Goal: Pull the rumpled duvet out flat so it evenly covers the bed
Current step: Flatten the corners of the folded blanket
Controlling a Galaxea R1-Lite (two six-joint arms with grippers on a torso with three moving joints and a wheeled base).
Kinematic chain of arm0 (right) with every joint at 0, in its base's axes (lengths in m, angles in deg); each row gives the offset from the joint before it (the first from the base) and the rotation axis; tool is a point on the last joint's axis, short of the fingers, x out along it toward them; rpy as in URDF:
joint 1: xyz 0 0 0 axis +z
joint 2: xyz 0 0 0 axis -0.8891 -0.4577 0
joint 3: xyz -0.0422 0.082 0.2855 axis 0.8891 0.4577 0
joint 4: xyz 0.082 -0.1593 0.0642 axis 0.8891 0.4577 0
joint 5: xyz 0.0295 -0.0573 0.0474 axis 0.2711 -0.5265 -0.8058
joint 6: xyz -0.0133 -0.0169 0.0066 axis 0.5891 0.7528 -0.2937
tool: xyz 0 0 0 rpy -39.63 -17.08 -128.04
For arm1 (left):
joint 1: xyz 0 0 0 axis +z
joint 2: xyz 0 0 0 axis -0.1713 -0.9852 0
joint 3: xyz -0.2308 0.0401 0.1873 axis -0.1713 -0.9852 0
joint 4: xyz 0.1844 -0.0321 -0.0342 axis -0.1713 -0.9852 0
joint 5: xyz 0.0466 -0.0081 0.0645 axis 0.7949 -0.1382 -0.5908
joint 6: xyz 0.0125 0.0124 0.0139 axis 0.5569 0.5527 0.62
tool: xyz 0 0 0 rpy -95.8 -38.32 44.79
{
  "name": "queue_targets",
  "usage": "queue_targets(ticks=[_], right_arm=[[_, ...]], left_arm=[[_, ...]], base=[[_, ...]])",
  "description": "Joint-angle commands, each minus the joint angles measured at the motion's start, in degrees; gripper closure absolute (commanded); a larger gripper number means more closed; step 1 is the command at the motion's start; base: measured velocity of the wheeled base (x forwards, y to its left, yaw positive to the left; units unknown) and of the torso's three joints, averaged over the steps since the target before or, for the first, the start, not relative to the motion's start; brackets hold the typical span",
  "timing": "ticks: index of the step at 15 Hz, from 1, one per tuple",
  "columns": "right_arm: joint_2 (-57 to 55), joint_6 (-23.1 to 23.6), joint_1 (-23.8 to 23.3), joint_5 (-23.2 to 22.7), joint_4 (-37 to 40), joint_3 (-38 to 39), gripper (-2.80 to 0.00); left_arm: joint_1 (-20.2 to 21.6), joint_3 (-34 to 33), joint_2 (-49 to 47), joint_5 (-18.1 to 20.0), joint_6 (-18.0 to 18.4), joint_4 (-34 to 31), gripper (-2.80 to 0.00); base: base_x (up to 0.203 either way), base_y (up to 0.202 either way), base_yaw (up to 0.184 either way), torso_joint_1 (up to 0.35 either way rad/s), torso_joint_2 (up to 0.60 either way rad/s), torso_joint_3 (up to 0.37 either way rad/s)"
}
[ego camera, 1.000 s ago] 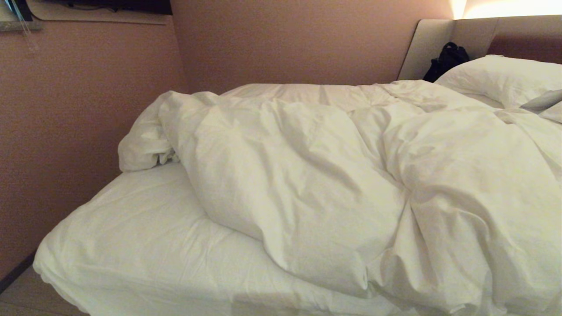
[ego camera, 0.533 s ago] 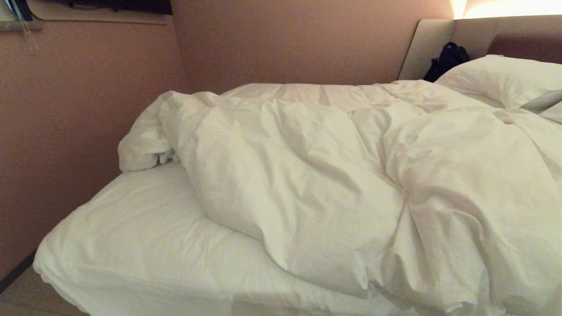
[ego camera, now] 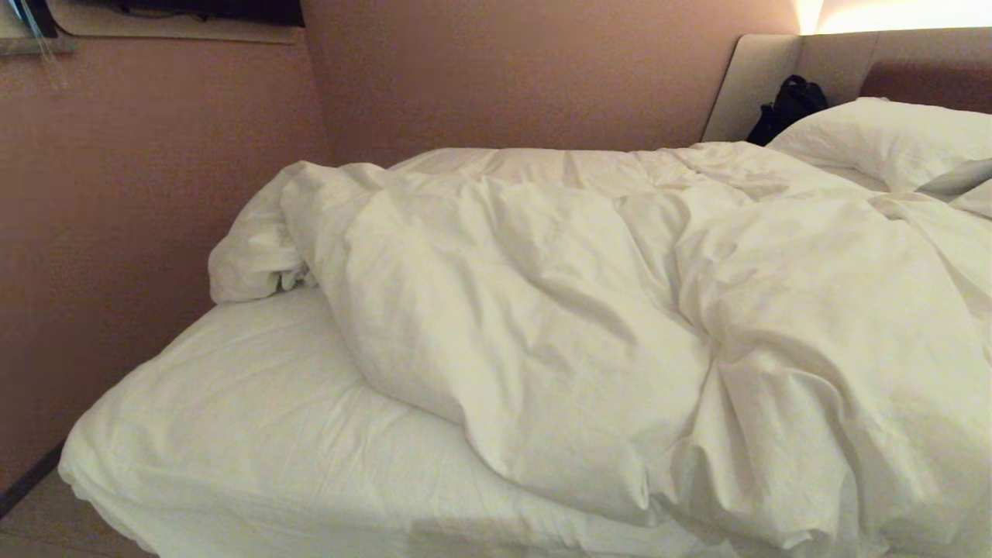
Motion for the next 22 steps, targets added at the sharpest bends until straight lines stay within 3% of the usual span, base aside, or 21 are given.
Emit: queue_targets(ticks=[1, 3, 10, 12, 15, 18, 22], right_arm=[[8.5, -0.1, -0.4, 0.4, 0.2, 3.8, 0.0], [13.0, 1.4, -1.3, 4.0, 0.1, 9.5, 0.0], [23.2, 18.5, -1.5, 20.3, 0.4, 20.2, 0.0], [23.0, 18.8, 1.5, 24.5, 0.8, 20.7, 0.0], [22.5, 18.6, 11.6, 33.9, 3.1, 21.2, 0.0], [22.7, 18.6, 12.3, 39.9, 3.9, 22.8, 0.0], [22.7, 20.4, 7.2, 39.8, 4.1, 23.3, 0.0]], left_arm=[[0.0, 0.0, 0.0, 0.0, 0.0, 0.0, 0.0], [0.0, 0.0, 0.0, 0.0, 0.0, 0.0, 0.0], [0.0, 0.0, 0.0, 0.0, 0.0, 0.0, 0.0], [0.0, 0.0, 0.0, 0.0, 0.0, 0.0, 0.0], [0.0, 0.0, 0.0, 0.0, 0.0, 0.0, 0.0], [0.0, 0.0, 0.0, 0.0, 0.0, 0.0, 0.0], [0.0, 0.0, 0.0, 0.0, 0.0, 0.0, 0.0]], base=[[0.0, 0.0, 0.0, 0.0, 0.0, 0.0], [0.0, 0.0, 0.0, 0.0, 0.0, 0.0], [0.0, 0.0, 0.0, 0.0, 0.0, 0.0], [0.0, 0.0, 0.0, 0.0, 0.0, 0.0], [0.0, 0.0, 0.0, 0.0, 0.0, 0.0], [0.0, 0.0, 0.0, 0.0, 0.0, 0.0], [0.0, 0.0, 0.0, 0.0, 0.0, 0.0]])
